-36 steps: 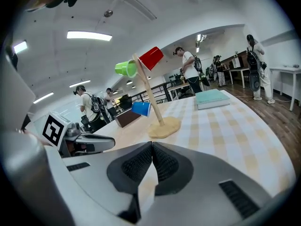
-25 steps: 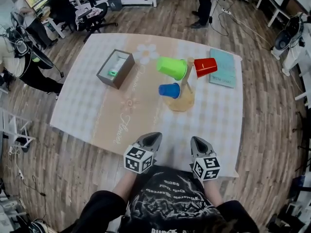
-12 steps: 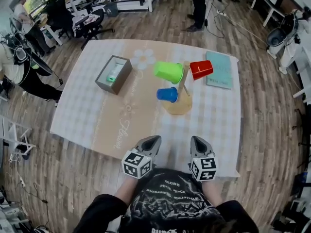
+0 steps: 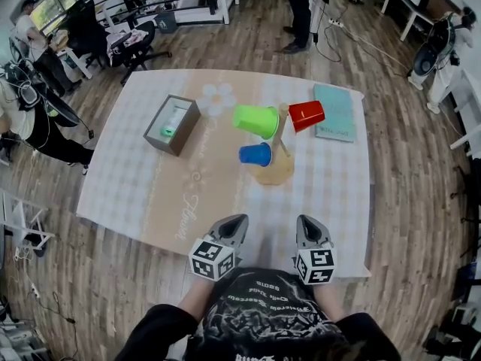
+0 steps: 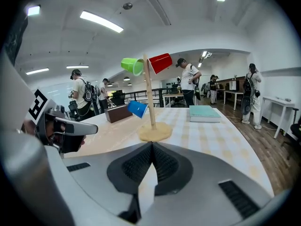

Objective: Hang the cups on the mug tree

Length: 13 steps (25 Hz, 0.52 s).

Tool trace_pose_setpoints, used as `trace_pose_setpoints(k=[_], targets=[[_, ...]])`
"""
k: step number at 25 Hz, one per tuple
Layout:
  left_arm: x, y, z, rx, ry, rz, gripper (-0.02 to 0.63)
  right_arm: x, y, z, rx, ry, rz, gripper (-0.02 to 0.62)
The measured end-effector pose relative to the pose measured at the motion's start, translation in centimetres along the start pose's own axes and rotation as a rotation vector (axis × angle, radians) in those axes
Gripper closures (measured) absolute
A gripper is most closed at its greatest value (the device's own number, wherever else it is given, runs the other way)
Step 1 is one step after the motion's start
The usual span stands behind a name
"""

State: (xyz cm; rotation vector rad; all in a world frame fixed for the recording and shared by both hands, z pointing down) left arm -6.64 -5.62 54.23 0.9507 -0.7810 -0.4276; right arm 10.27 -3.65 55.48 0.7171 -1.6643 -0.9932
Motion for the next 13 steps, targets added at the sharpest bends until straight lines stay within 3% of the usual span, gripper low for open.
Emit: trace_pose_setpoints(k=[6,13], targets=[[0.2,0.1,0.2,-0.009,-0.015,0.003,0.588,0.4,-0.4,-0.1,-0.033,-0.006,0.011,0.589],[0.6,0.2,0.2,0.035,-0.016,0.03,0.586,1.2,-0.5,0.3,-0.081,-0.005,0.032,0.589]])
Point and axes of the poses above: the fingertips, and each gripper's own axes: x forward along the fingers, z to its left, y out of its underside, the point moved 2 cm from there along -x, backward along the fingers, and after that the axes turned 3 degrees about -y, right-handed, at the moved point
